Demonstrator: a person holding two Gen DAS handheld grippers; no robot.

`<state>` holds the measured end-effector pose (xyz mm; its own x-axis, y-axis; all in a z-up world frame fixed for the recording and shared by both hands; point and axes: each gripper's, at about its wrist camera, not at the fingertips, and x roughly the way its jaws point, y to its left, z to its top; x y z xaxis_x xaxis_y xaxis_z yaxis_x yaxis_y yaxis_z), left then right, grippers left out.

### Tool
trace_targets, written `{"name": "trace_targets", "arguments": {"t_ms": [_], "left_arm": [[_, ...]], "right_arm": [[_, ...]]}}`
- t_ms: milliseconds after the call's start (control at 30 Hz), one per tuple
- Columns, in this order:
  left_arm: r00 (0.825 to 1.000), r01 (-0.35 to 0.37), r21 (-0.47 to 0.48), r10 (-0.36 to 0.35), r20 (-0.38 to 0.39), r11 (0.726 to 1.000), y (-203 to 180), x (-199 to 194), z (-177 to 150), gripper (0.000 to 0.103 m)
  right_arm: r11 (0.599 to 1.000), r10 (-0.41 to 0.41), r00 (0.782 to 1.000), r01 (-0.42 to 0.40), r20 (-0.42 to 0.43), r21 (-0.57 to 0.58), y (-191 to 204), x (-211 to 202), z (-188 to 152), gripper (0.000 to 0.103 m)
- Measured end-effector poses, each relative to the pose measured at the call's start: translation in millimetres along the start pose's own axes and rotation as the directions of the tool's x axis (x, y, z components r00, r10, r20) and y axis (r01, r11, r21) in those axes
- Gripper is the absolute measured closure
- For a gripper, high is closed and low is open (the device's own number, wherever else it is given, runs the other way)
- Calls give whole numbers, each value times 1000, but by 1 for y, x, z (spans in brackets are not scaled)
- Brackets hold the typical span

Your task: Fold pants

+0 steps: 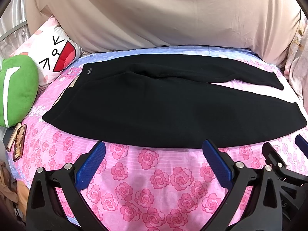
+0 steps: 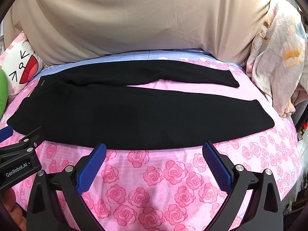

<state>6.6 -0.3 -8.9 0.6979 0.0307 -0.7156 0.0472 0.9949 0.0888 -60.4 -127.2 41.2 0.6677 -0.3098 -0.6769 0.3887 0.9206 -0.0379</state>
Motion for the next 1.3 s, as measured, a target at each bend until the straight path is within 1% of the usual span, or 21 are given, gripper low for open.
{"name": "trace_targets", "arguments": {"t_ms": [400, 467, 500, 533, 600, 633, 667, 700, 733, 800, 833, 900, 933, 967, 1000, 1033, 1100, 1133, 1200, 1267, 1300], "left_arm": [[1000, 3, -2, -3, -16, 1000, 1, 11, 4, 5], [1000, 5, -14, -5, -21, 1000, 7, 18, 8, 5], [1000, 12, -25, -12, -27, 1000, 13, 21, 11, 5], [999, 25, -42, -27, -35, 999, 20, 26, 14, 5], [994, 67, -103, -75, -74, 992, 43, 40, 24, 5], [992, 85, -138, -97, -81, 987, 55, 46, 29, 5], [991, 96, -172, -111, -78, 980, 69, 52, 35, 5], [992, 94, -199, -108, -64, 976, 84, 57, 42, 5], [994, 80, -212, -94, -54, 974, 93, 61, 47, 5], [999, 33, -241, -42, -31, 970, 117, 70, 64, 5], [1000, 15, -259, -20, -16, 966, 129, 74, 74, 5], [1000, -20, -282, 21, 0, 959, 147, 82, 91, 5], [999, -42, -297, 44, 3, 954, 157, 88, 101, 5], [999, -40, -304, 46, 12, 952, 162, 91, 109, 5], [997, -64, -315, 76, 28, 947, 174, 98, 122, 5], [993, -97, -327, 114, 33, 940, 181, 102, 130, 5], [986, -127, -335, 156, 63, 934, 198, 115, 151, 5], [983, -151, -336, 179, 52, 930, 205, 123, 161, 5], [984, -162, -342, 179, 17, 925, 220, 144, 179, 5], [985, -163, -371, 171, -11, 914, 239, 170, 194, 5], [985, -169, -384, 171, -30, 908, 247, 180, 199, 5]], "right_arm": [[1000, 1, 1000, -1, -10, -8, 4, 11, 5, 5], [1000, 24, 1000, -24, -13, -2, -3, 16, 10, 5], [998, 67, 997, -67, -22, 19, -14, 21, 16, 5], [995, 90, 996, -88, -28, 39, -24, 25, 22, 5], [986, 123, 992, -118, -35, 116, -66, 43, 42, 5], [983, 122, 992, -116, -32, 143, -84, 51, 51, 5], [979, 102, 995, -97, -20, 181, -111, 63, 63, 5], [976, 86, 996, -82, -15, 203, -130, 72, 72, 5], [971, 74, 997, -68, -14, 228, -160, 89, 87, 5], [967, 53, 998, -45, -28, 251, -203, 121, 114, 6], [968, 36, 999, -26, -35, 251, -219, 136, 126, 10], [971, 27, 998, -12, -57, 240, -245, 170, 149, 13], [972, 21, 998, -6, -62, 234, -256, 184, 158, 23], [973, 3, 998, 13, -69, 232, -266, 200, 167, 28], [972, 9, 997, 10, -78, 235, -274, 212, 172, 28], [970, 49, 994, -23, -101, 240, -283, 232, 181, 29], [969, 58, 990, -26, -125, 245, -290, 257, 189, 29], [972, 63, 988, -28, -144, 233, -290, 271, 194, 29], [974, 56, 985, -18, -162, 226, -292, 291, 199, 28], [970, 83, 980, -38, -181, 239, -297, 313, 206, 27], [970, 79, 979, -32, -188, 241, -298, 322, 209, 25]]}}
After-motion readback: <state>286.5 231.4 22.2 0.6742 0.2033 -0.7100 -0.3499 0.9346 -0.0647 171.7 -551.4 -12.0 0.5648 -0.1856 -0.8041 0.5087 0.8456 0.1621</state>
